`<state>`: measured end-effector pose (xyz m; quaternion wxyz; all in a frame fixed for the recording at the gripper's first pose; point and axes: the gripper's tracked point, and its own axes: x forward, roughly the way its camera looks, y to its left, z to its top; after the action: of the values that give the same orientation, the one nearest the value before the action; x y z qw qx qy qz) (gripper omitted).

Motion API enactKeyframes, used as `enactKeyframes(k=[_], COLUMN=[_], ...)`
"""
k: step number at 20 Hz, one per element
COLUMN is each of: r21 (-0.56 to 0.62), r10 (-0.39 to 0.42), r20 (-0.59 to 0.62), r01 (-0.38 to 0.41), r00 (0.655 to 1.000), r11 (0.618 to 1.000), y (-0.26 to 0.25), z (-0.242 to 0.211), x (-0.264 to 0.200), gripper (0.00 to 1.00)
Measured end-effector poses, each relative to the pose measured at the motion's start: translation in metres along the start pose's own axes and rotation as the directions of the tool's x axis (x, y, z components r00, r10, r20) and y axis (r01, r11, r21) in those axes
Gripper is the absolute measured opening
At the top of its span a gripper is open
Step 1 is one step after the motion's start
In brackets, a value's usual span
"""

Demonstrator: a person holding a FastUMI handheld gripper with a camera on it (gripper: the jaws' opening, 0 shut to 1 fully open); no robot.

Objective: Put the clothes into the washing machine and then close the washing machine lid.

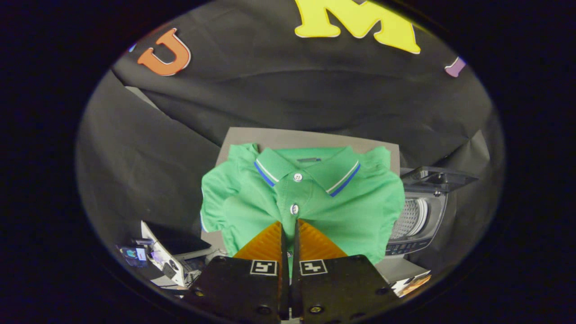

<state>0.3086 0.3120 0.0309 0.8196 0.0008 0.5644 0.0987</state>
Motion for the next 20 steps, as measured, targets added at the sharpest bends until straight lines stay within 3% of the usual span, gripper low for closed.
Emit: enactKeyframes(k=[10,12,13,20], r21=[-0.027,-0.011,0.008,-0.032], r10=[0.043,0.087,0.122,0.154], r20=[0.115,0.125,0.13,0.286], r01=[-0.04,-0.086,-0.124,-0.151], r00=[0.992,0.988,0.984,0.946], r11=[0.999,0.996,0.992,0.988], y=[-0.002,0.006,0.011,0.007], z=[0.006,0.007,0.007,0.023], x=[-0.056,-0.068,-0.076,-0.166], gripper=[0.05,0.05,0.05,0.05])
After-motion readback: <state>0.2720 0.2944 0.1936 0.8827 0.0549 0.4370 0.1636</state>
